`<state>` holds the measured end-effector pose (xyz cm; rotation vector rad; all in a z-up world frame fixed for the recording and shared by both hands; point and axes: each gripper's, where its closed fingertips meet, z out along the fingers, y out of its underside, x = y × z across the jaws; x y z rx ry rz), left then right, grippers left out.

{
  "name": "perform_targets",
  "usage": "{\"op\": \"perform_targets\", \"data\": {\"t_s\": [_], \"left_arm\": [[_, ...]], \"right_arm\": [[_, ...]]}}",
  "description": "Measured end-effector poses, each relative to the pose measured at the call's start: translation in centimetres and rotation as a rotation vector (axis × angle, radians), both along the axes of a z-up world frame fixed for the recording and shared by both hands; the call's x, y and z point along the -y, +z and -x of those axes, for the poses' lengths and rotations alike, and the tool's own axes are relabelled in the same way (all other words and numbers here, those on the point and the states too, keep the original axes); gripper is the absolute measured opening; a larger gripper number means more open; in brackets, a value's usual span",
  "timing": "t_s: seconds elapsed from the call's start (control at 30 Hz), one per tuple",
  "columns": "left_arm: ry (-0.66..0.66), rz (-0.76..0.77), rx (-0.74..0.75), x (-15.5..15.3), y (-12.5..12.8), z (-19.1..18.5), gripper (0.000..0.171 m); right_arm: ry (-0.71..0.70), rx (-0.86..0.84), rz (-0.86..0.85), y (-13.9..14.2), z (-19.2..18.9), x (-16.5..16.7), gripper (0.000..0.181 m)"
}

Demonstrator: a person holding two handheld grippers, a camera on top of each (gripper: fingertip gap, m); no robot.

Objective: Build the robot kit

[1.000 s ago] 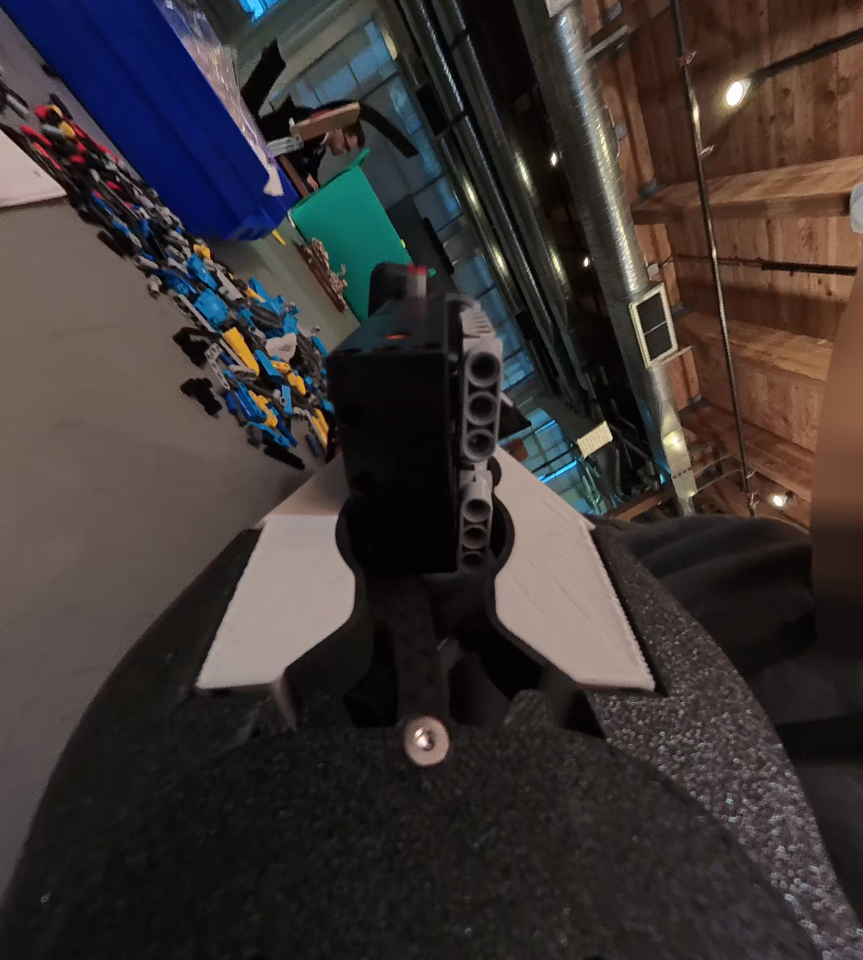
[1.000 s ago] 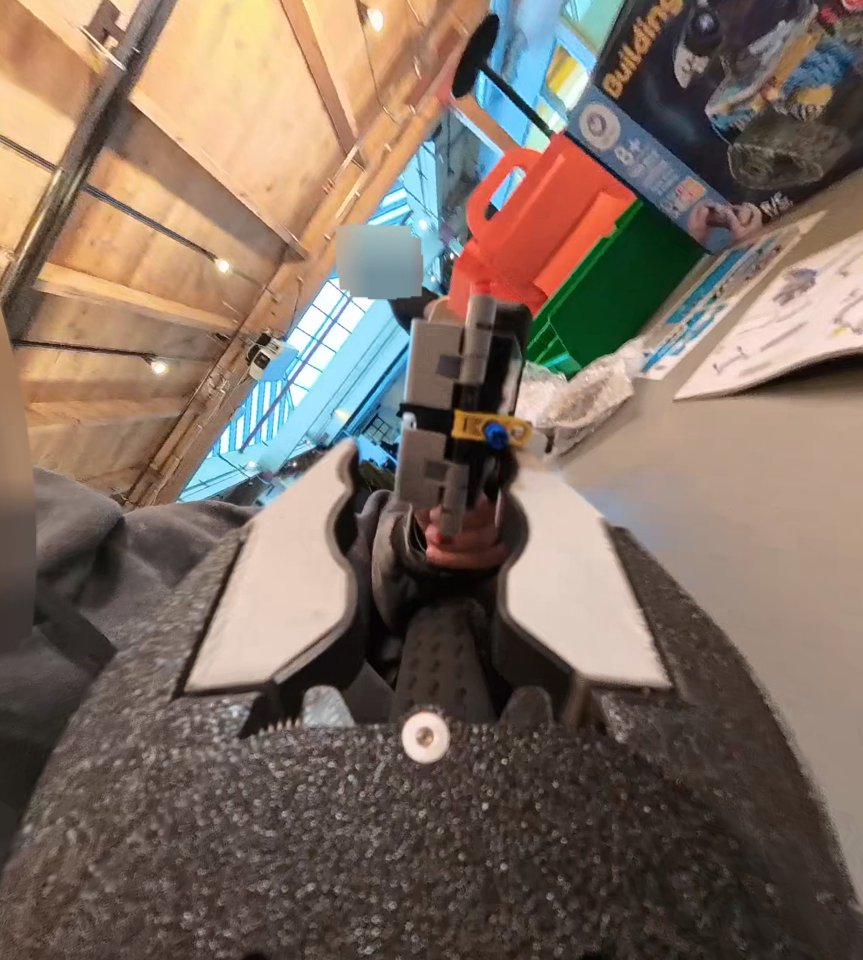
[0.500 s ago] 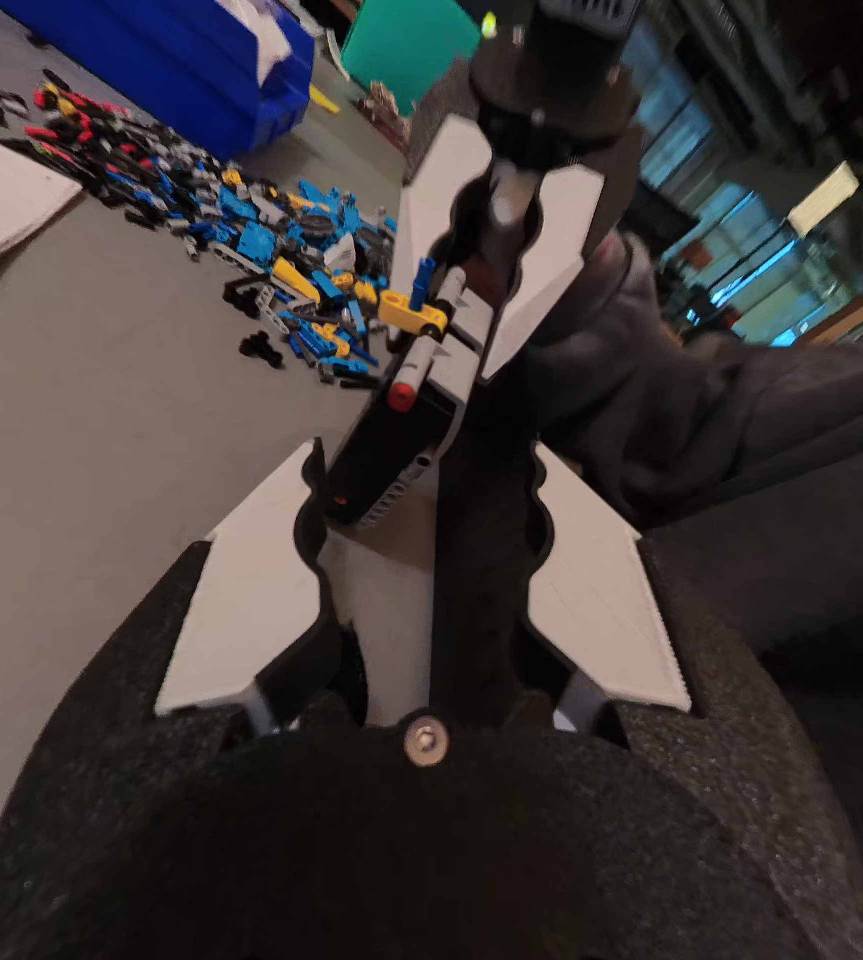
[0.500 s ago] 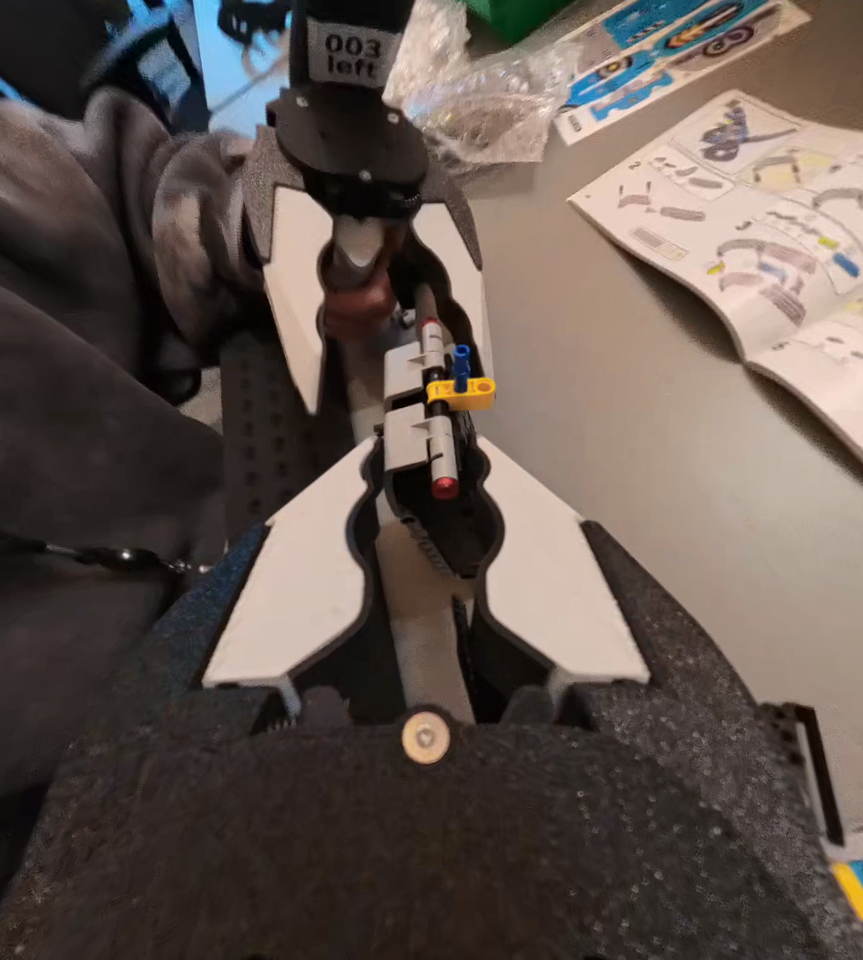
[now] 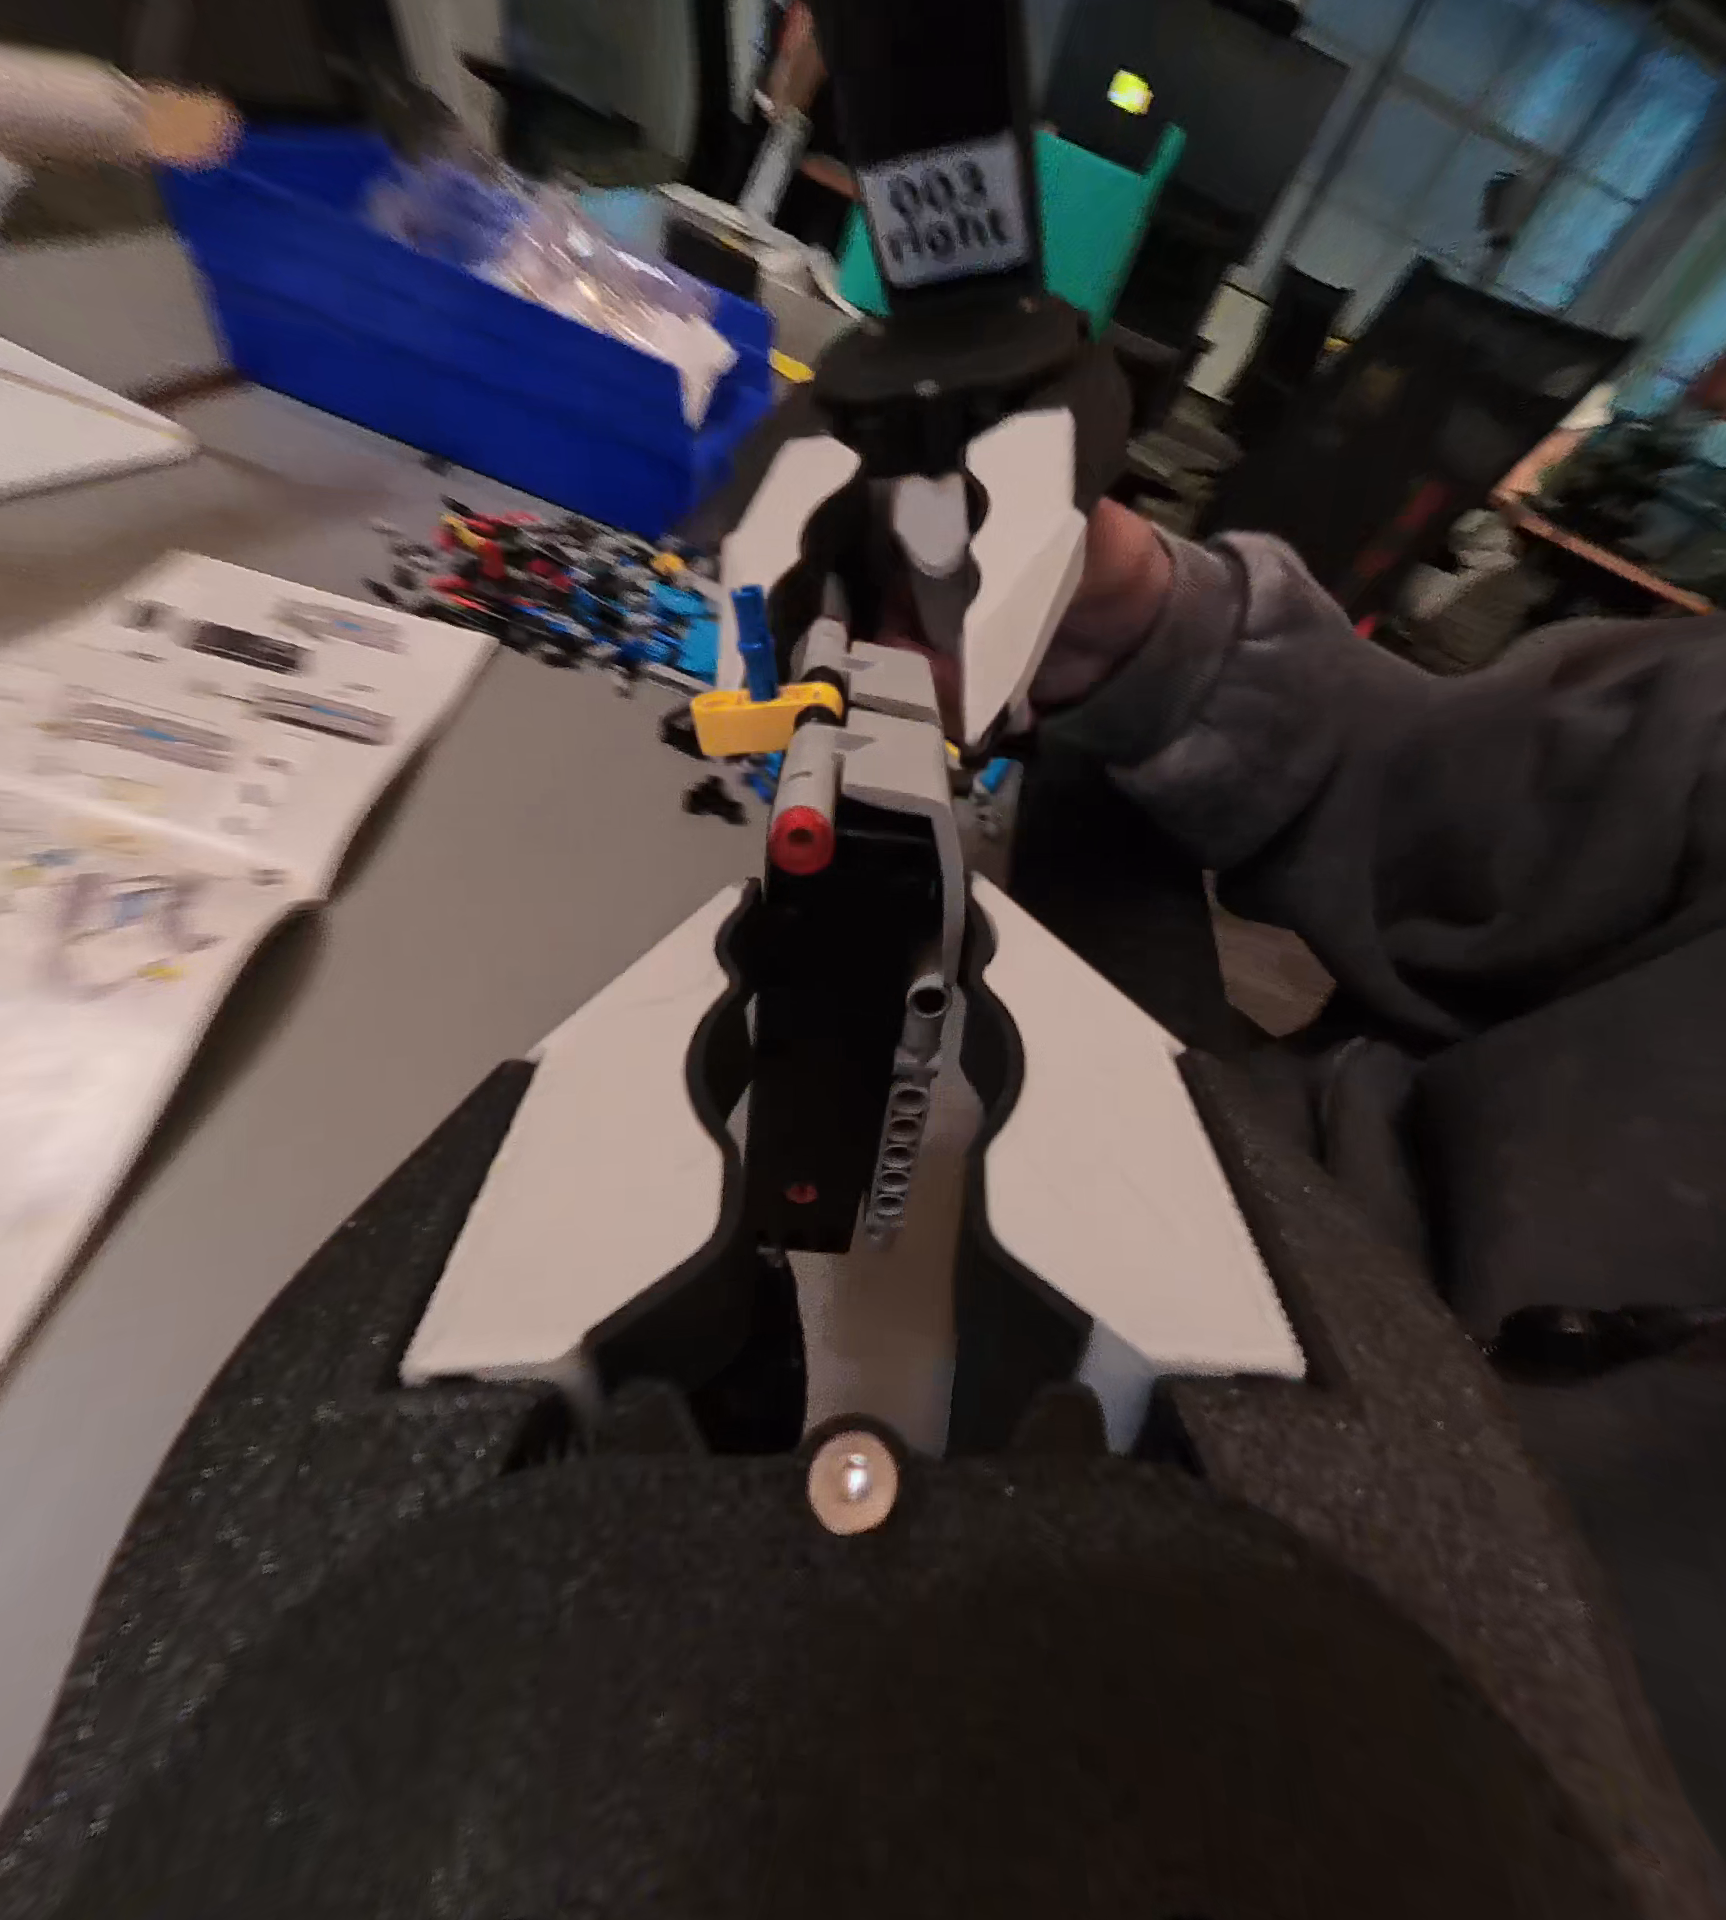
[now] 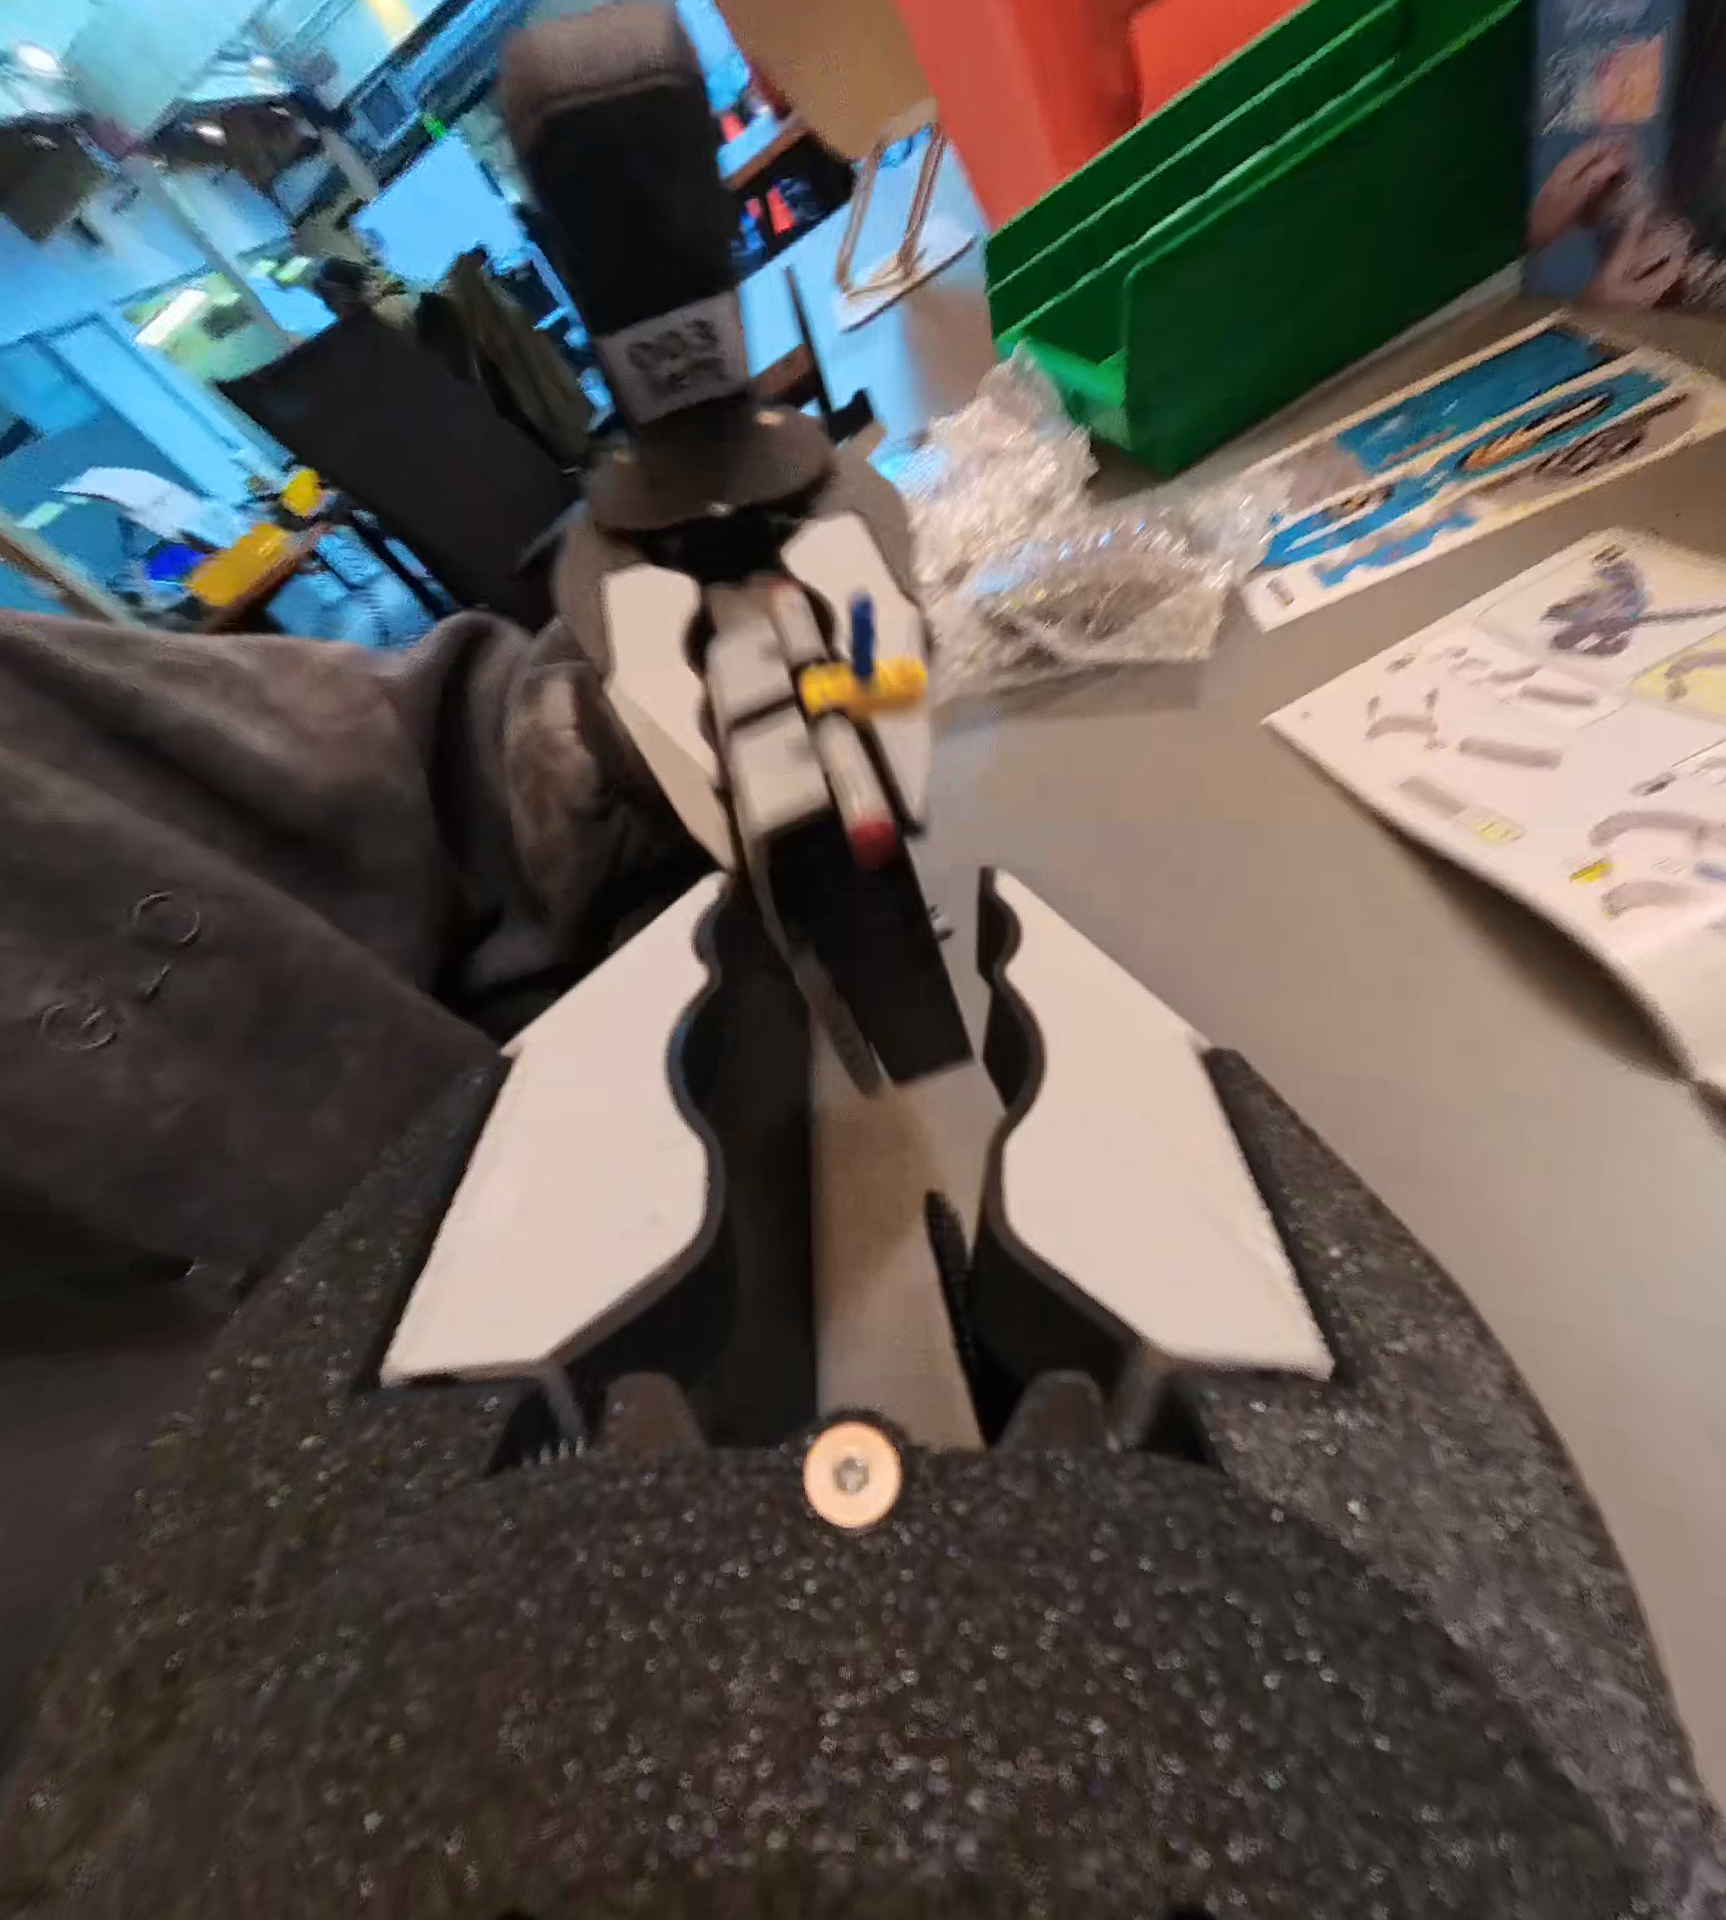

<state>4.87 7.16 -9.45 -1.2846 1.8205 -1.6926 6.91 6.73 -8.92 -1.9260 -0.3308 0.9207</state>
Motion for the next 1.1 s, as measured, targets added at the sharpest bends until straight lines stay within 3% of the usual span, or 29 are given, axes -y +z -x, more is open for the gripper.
{"op": "perform_targets", "data": {"t_s": [0.13, 0.2, 0.27, 0.37, 0.43, 0.57, 0.7, 0.87, 0.97, 1.1], "left_arm": [[0.287, -0.039, 0.08, -7.4, 4.8, 6.2, 0.035], [0.456, -0.042, 0.107, -10.8, 6.0, 9.9, 0.035], [0.612, -0.038, 0.107, -13.2, 5.5, 13.1, 0.035], [0.768, -0.021, 0.063, -14.0, 2.6, 15.9, 0.035], [0.843, 0.002, 0.075, -13.7, 1.3, 16.8, 0.035], [0.875, 0.035, 0.141, -12.4, 0.6, 16.9, 0.035], [0.843, 0.007, 0.098, -11.7, -1.2, 15.9, 0.035], [0.843, -0.007, 0.064, -12.0, -3.2, 15.4, 0.035], [0.826, 0.027, 0.062, -12.1, -3.5, 15.2, 0.035], [0.822, 0.034, 0.063, -12.4, -3.8, 15.0, 0.035]], "right_arm": [[-0.049, 0.198, -0.121, 0.9, 1.7, -0.8, 0.047], [0.015, 0.332, -0.098, -1.6, 4.2, -0.9, 0.045], [0.026, 0.455, 0.028, -5.7, 6.0, -1.9, 0.043], [0.066, 0.364, 0.181, -9.4, 9.9, -3.4, 0.044], [0.038, 0.429, 0.22, -11.0, 10.8, -3.9, 0.042], [-0.012, 0.589, 0.268, -12.9, 11.2, -4.4, 0.05], [-0.015, 0.614, 0.29, -14.1, 11.6, -5.2, 0.047], [0.004, 0.647, 0.243, -14.2, 11.5, -6.6, 0.037], [0.013, 0.641, 0.215, -13.2, 11.5, -6.2, 0.025], [0.045, 0.729, 0.198, -13.1, 11.9, -5.2, 0.024]]}}
